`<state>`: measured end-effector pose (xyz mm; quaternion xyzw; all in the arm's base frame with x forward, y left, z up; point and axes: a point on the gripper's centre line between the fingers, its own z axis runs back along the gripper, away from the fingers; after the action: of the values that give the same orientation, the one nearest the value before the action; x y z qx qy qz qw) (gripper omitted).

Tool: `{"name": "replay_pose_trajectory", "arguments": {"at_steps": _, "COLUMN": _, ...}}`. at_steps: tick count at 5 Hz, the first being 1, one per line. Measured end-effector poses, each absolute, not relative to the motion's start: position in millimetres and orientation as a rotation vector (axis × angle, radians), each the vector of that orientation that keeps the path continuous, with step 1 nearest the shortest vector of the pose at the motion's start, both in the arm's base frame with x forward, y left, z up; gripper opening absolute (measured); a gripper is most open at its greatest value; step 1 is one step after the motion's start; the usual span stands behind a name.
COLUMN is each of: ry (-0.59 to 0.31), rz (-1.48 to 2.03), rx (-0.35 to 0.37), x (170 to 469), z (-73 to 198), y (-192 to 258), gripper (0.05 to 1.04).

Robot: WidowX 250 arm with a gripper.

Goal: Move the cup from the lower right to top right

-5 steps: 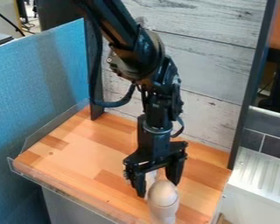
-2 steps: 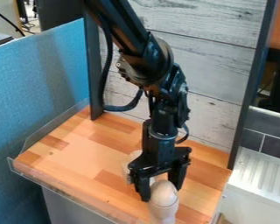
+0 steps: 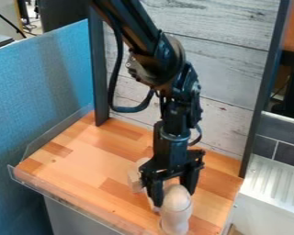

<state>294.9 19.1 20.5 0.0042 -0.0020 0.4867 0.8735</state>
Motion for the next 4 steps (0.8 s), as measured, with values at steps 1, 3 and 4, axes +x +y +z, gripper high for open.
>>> {"name": "replay_pose_trajectory", "arguments": {"at_steps": 1, "ry": 0.001, "rz": 1.052, "rx": -0.037, "x": 314.2, "z": 42.6, "y": 24.3, "gripper": 0.855}}
{"name": "replay_pose_trajectory", "arguments": {"at_steps": 3, "ry": 0.061, "rz": 1.149, "rx": -0.044, "x": 358.7, "z": 50.8, "y": 38.7, "gripper": 0.855}}
{"name": "replay_pose_trajectory", "arguments": {"at_steps": 4, "ry": 0.092, "rz": 1.208, "rx": 0.003, "x": 379.2, "z": 30.6, "y": 43.2, "gripper": 0.855}}
